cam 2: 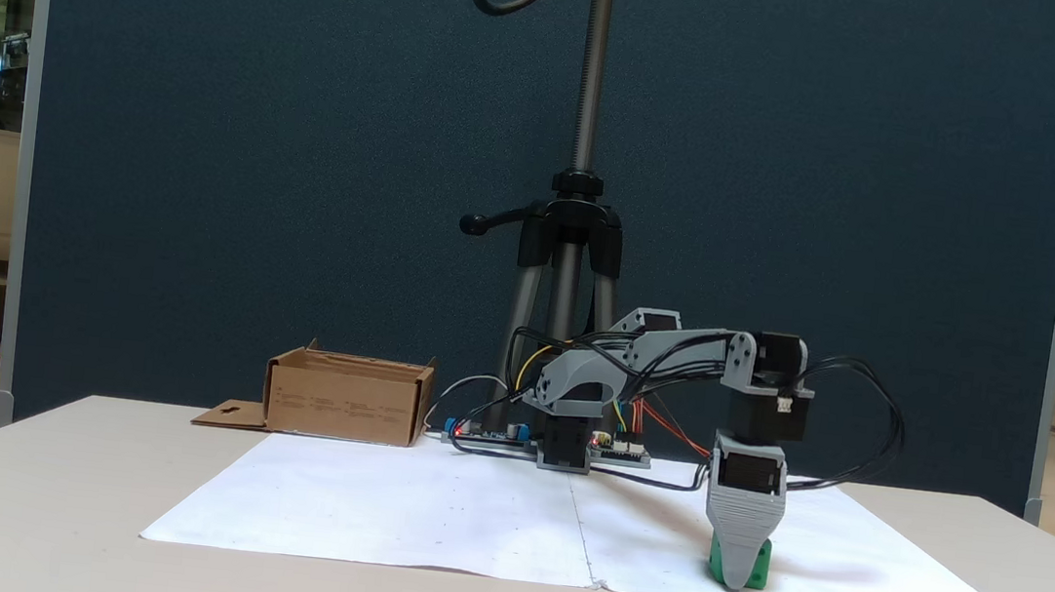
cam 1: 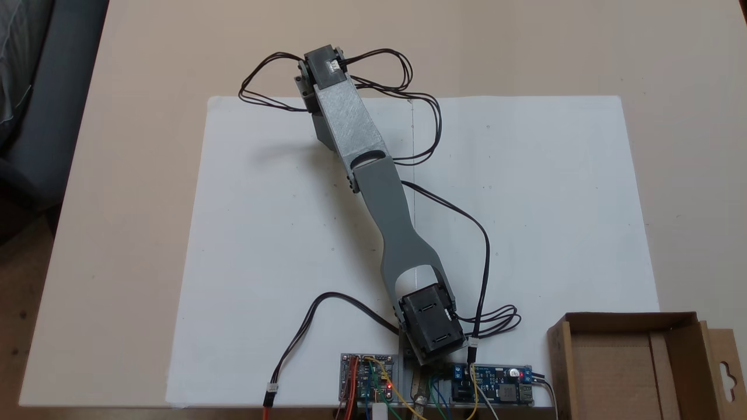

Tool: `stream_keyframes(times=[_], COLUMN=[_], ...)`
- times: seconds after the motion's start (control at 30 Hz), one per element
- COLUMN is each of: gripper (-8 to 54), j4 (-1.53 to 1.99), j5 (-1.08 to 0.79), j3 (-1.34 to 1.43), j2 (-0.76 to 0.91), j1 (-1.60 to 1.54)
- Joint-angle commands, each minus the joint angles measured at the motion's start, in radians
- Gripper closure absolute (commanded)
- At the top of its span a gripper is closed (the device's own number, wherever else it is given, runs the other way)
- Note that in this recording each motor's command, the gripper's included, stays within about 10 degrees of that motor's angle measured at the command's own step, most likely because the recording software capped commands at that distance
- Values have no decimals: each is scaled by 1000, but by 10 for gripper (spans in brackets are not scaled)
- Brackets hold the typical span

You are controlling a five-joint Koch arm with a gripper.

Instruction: Grasp a green dice and put it in the bin.

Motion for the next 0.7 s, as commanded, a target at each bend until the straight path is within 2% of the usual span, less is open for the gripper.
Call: stream_keyframes(times=[0.0, 0.13, 0.2, 0.33, 0.67], gripper=[136, 156, 227, 330, 335], j4=[37, 37, 40, 52, 54], j5=[28, 28, 28, 29, 28], j3=[-11, -11, -11, -11, 9], j2=[28, 28, 28, 29, 69], j1=[-12, -12, -11, -8, 12])
